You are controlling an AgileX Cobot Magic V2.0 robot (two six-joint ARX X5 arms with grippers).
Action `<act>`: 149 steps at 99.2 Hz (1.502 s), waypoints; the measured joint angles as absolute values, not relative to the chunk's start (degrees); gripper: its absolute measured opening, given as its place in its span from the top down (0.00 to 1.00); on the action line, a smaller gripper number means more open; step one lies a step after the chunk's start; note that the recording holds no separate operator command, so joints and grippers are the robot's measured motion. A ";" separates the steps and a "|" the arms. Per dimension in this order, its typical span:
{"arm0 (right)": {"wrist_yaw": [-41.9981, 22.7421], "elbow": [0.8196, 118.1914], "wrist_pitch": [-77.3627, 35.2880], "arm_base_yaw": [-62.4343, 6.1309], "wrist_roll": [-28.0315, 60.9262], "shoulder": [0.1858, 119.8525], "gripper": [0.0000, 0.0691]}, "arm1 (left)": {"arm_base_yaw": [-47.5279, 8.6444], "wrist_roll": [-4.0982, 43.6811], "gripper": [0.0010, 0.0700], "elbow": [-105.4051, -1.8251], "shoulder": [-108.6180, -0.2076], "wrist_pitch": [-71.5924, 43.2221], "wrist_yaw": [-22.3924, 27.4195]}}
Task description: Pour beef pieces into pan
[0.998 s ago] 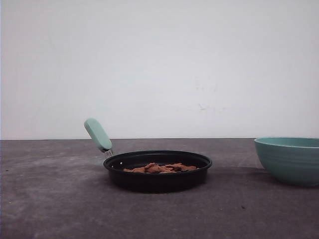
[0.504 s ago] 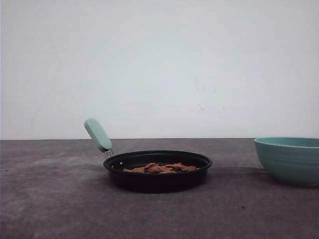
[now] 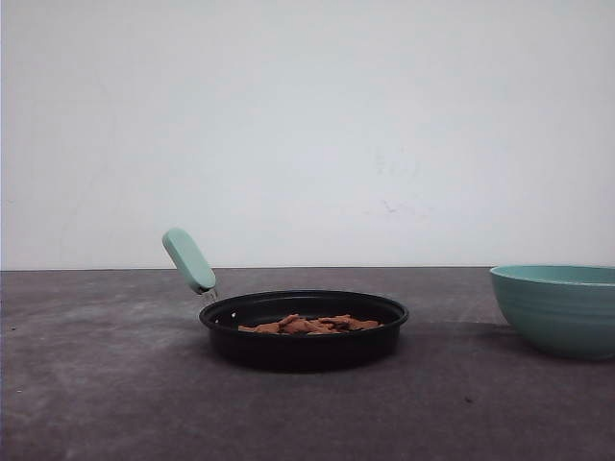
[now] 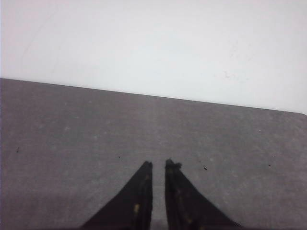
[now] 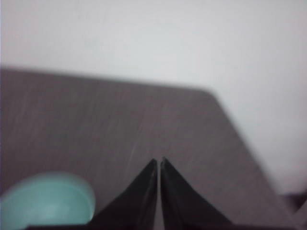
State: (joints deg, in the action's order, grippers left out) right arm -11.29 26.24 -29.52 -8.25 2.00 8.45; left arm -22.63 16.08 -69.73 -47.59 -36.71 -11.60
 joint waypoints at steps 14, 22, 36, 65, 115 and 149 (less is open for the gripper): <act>-2.98 11.60 -29.74 -6.61 -1.56 1.23 0.99 | -22.63 16.08 0.98 -69.73 -47.57 -36.71 -11.60; -0.03 7.03 -29.91 -6.57 -2.44 0.34 0.99 | -22.63 16.08 0.98 -69.73 -47.55 -36.71 -11.62; 0.89 6.15 -27.83 -6.57 -3.16 0.23 0.99 | -22.63 16.08 0.98 -69.73 -47.57 -36.71 -11.62; 1.10 6.09 -27.38 -6.33 -3.29 0.23 0.99 | -22.63 16.08 0.98 -69.73 -47.55 -36.71 -11.62; 1.10 6.02 -26.26 -6.26 -3.29 0.25 0.99 | -22.63 16.08 0.98 -69.73 -47.51 -36.71 -11.62; 1.10 6.02 -26.24 -6.26 -3.29 0.25 0.99 | -22.11 12.95 0.98 -69.56 -44.91 -37.63 -11.73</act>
